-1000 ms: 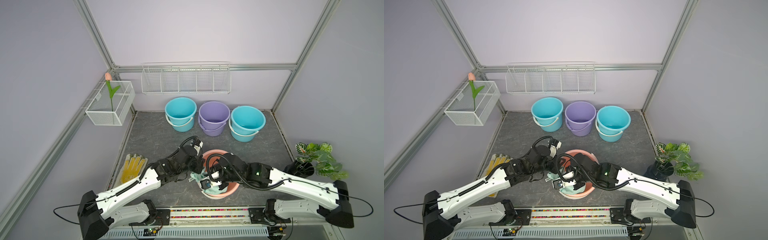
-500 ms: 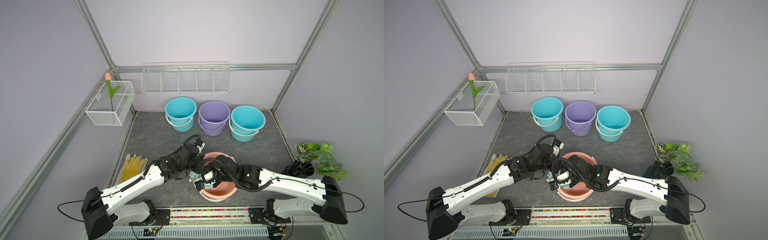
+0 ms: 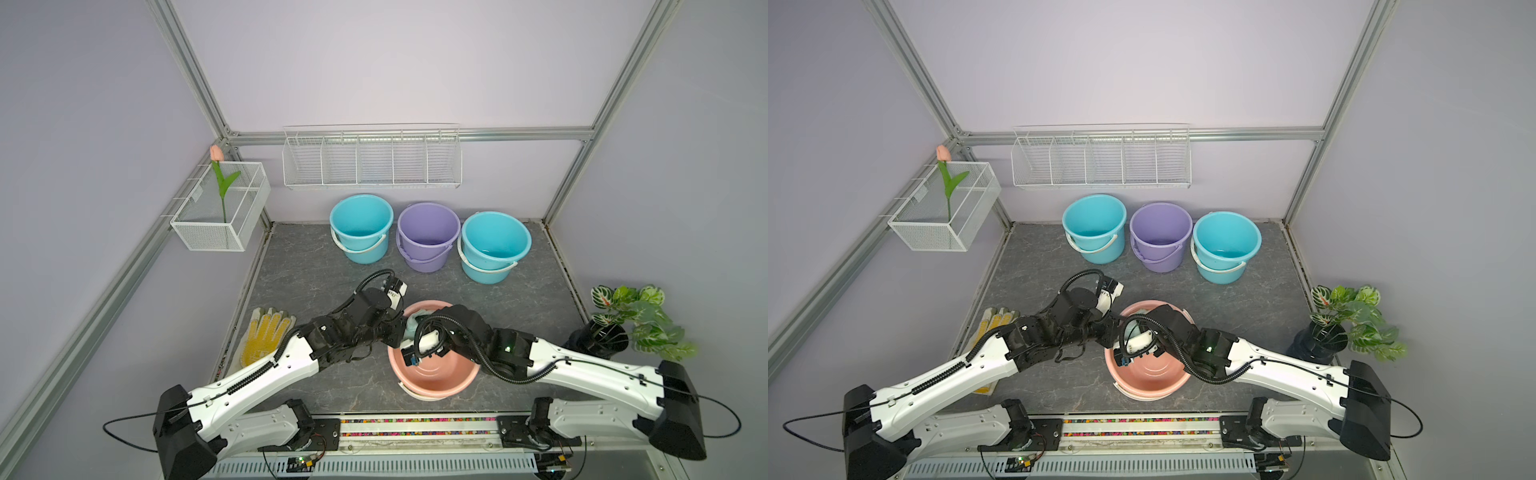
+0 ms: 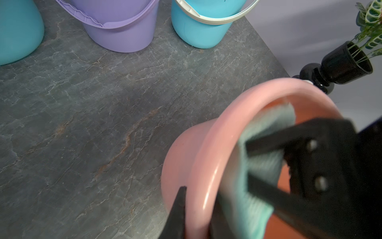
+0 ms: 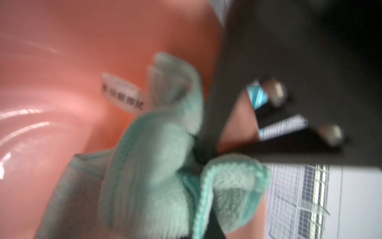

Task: Wipe the inside of the bucket with a cloth
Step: Wipe the dirt from the inside of the bucket, then place the bucket at the center of the board.

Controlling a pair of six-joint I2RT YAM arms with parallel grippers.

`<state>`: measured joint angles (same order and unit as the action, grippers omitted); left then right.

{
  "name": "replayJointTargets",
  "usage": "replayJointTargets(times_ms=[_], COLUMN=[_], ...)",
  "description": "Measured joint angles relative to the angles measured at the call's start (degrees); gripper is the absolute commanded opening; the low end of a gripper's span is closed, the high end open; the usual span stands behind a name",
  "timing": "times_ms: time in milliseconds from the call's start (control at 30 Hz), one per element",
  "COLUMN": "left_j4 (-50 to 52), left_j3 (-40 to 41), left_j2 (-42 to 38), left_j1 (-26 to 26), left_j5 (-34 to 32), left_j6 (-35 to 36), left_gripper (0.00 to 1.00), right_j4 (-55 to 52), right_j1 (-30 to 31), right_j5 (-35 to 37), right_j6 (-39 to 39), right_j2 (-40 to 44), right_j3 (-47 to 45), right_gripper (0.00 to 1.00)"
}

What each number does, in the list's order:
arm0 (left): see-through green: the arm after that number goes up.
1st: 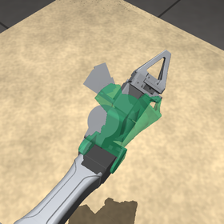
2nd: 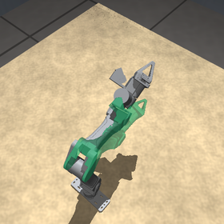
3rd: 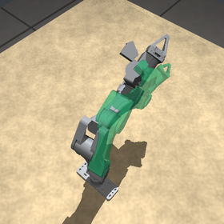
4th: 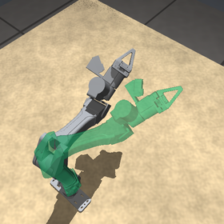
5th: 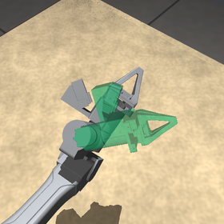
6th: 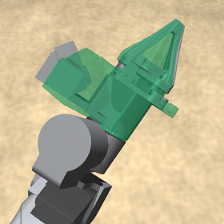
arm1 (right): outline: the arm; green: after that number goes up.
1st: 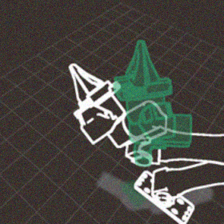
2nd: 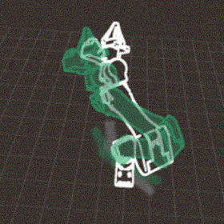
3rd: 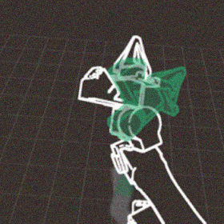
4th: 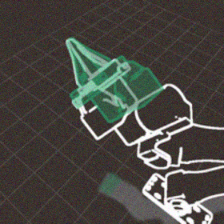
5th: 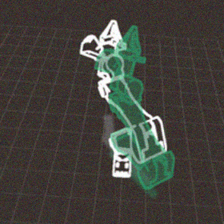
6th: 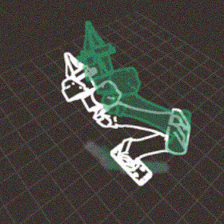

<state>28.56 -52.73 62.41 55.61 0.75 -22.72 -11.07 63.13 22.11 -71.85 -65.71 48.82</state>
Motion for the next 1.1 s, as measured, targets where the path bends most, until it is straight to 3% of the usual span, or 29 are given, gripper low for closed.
replayJointTargets(times_ms=[167, 333, 433, 567, 667, 767, 933, 1100], left_j4=[0.94, 2.67, 5.42, 9.33, 11.61, 14.23, 16.63, 18.08], left_j3=[0.24, 0.24, 0.66, 0.90, 0.81, -0.48, -1.92, -1.92], left_j2=[-1.84, -3.32, -4.83, -6.43, -5.99, -4.70, -4.66, -6.29], left_j1=[0.04, 0.96, 1.01, 0.96, 0.50, -0.57, -6.19, -14.19], left_j5=[-0.72, -1.38, -3.06, -5.75, -7.39, -8.48, -7.72, -4.28], left_j6=[-0.85, -1.55, -2.71, -4.59, -6.23, -8.07, -9.18, -9.22], left_gripper=[0.00, 0.00, 0.00, 0.00, 0.00, 0.00, 0.00, 0.00], right_j4=[-6.67, -16.06, -23.87, -30.27, -28.46, -24.02, -15.50, -8.74], right_j1=[0.02, 1.84, 2.60, 2.64, 2.64, 2.64, 2.64, 2.58], right_j5=[4.87, 5.22, 1.40, -9.31, -15.65, -17.00, -11.28, -3.91], right_j6=[-0.11, 3.43, 7.54, 15.02, 20.96, 27.04, 35.50, 40.39], right_j2=[4.20, 5.07, 7.17, 12.76, 18.23, 23.41, 28.98, 29.24], right_j3=[0.07, 3.58, 6.38, 7.43, 5.44, 2.51, -1.73, -2.19], right_gripper=[0.07, 0.07, 0.07, 0.07, 0.07, 0.07, 0.07, 0.07])
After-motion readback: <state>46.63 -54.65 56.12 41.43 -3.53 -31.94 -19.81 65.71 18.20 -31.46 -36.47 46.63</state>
